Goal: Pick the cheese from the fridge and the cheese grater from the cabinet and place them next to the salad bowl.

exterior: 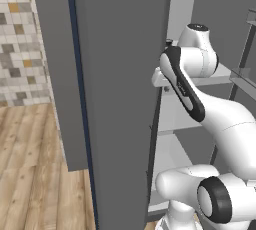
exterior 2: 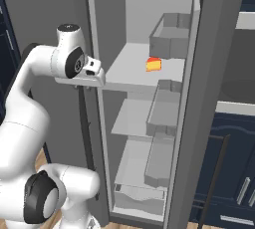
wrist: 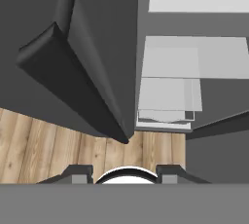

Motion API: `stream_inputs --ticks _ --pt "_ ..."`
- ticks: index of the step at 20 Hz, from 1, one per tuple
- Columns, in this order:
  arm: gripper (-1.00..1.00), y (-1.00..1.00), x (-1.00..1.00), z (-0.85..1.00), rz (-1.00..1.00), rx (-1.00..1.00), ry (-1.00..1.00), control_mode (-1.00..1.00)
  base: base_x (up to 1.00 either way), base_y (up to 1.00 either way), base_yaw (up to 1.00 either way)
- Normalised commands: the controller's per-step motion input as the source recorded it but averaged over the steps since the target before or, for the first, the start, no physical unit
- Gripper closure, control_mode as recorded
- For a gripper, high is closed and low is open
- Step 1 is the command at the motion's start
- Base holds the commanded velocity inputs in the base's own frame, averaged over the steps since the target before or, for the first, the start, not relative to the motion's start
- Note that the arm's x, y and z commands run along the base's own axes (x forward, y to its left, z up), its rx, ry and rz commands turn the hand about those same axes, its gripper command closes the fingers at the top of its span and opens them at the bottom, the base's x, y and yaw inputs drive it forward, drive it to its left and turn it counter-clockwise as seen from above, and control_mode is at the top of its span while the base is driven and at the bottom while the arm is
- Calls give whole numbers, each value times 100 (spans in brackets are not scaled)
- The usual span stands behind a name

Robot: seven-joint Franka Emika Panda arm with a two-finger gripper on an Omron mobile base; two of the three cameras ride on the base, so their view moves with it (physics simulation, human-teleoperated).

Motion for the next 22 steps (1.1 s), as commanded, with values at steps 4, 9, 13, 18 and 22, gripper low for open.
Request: stream_inputs --ticks 4,9,13,18,22 --pt "-100 27 -5 0 2 -9 -1 -100 0 0 0" --pt "-100 1 0 0 0 0 0 -100 0 0 0" --pt "-100 0 0 0 0 0 0 -100 0 0 0" --pt "-100 0 0 0 0 0 0 -100 0 0 0" --pt "-100 0 0 0 0 0 0 -100 0 0 0"
